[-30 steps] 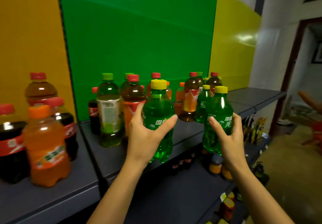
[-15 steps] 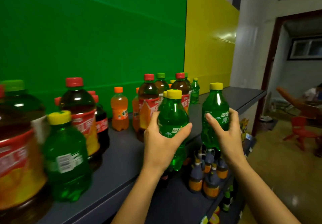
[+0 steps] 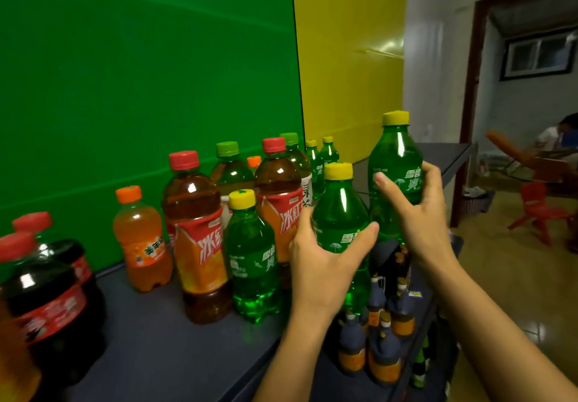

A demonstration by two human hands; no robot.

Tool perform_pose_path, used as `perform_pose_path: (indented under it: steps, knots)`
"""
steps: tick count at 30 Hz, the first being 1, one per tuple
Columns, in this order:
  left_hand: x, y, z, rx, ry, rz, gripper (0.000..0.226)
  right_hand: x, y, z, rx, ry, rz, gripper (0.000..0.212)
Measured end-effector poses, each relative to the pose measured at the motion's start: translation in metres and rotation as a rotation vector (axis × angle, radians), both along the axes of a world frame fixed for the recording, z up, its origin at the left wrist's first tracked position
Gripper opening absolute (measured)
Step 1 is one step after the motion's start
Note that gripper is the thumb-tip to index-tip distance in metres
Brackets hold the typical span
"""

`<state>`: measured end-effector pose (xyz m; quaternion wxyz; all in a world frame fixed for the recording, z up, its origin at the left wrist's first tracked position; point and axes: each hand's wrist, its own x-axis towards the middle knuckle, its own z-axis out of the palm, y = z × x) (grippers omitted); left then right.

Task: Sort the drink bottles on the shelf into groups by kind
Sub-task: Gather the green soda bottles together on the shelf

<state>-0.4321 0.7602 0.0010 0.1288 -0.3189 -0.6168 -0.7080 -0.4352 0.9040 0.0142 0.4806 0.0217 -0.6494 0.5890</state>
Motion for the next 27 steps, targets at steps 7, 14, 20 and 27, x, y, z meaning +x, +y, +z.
perform_pose_path:
  steps: [7, 14, 20, 27]
  knots:
    - [-0.035, 0.035, -0.005, -0.007, -0.054, 0.129, 0.038, -0.051, 0.037, -0.016, -0.016, -0.055, 0.038, 0.068]
    - [-0.073, 0.086, -0.005, -0.005, -0.090, 0.286, 0.044, -0.120, 0.081, -0.020, 0.051, -0.091, 0.218, 0.058]
    - [-0.114, 0.134, -0.004, 0.039, -0.122, 0.468, 0.051, -0.184, 0.114, -0.012, 0.147, -0.172, 0.503, 0.070]
    - [-0.155, 0.157, 0.002, 0.066, -0.166, 0.698, 0.055, -0.239, 0.126, -0.020, 0.312, -0.289, 0.720, 0.098]
